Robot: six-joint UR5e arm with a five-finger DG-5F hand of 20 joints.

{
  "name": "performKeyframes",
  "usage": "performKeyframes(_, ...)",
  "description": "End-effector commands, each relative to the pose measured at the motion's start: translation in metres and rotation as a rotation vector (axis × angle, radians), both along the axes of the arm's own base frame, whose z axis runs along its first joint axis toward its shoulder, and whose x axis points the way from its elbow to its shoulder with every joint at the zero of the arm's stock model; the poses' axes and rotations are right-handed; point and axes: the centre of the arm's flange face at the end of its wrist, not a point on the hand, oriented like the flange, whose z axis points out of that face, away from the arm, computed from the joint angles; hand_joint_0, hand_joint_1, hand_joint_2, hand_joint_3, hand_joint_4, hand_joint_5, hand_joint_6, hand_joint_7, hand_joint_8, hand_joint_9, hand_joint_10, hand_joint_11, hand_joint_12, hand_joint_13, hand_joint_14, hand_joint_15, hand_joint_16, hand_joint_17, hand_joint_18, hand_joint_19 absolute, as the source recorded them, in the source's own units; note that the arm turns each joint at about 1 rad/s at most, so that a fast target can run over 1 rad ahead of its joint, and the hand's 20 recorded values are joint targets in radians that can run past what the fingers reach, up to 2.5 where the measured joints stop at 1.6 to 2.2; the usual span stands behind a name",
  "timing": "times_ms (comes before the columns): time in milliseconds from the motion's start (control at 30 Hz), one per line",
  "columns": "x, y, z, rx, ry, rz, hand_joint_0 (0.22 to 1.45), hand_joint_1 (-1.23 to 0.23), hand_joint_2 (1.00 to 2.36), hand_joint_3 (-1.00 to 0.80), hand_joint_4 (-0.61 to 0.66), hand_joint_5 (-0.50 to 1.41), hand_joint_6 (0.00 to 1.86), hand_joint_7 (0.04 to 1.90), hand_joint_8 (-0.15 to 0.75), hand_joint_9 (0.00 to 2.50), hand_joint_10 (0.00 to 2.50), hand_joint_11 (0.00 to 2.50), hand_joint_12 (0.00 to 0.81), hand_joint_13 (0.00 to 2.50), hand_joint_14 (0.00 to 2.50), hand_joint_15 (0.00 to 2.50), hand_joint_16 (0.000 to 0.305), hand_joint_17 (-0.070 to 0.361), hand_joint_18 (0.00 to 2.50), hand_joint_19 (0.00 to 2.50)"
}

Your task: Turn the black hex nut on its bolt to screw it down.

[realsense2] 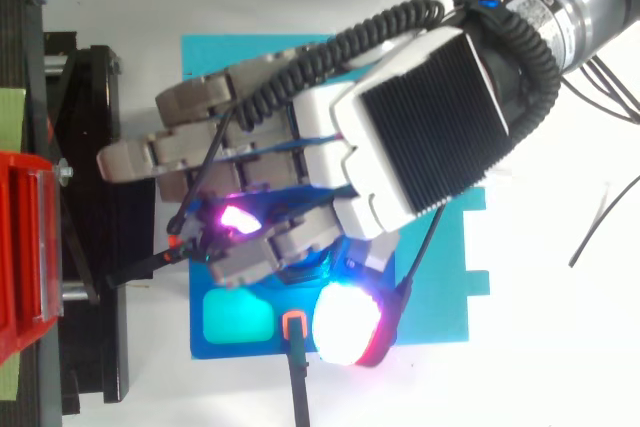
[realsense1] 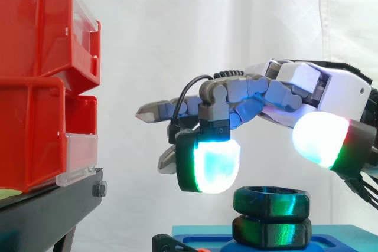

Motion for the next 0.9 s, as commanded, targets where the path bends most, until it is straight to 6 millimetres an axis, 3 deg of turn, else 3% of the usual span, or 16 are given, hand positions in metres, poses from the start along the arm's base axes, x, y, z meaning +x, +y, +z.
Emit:
performKeyframes(0,0.004,0.016,0.002,0.007,-0.003,0.007,0.46,-0.03,1.00,-0.50,0.15,-0.03,0.50,1.43,0.213,0.88,0.00,0.03,0.347,0.50,0.00,0.00,0.053,0.118,0.57,0.56)
performKeyframes(100,0.007,0.034,0.000,0.018,0.007,0.004,0.46,-0.04,1.00,-0.50,0.15,-0.03,0.50,1.43,0.215,0.88,0.00,0.02,0.347,0.50,0.00,0.00,0.052,0.118,0.57,0.57)
performKeyframes(367,0.010,0.050,-0.002,0.027,0.022,-0.016,0.47,-0.04,1.00,-0.50,0.14,-0.03,0.50,1.43,0.213,0.88,0.00,0.03,0.346,0.50,0.00,0.00,0.052,0.117,0.57,0.56)
performKeyframes(867,0.002,0.038,-0.016,0.027,0.059,-0.032,0.47,-0.04,1.00,-0.50,0.12,-0.02,0.50,1.47,0.212,0.89,0.00,0.03,0.342,0.50,0.00,0.00,0.052,0.117,0.57,0.56)
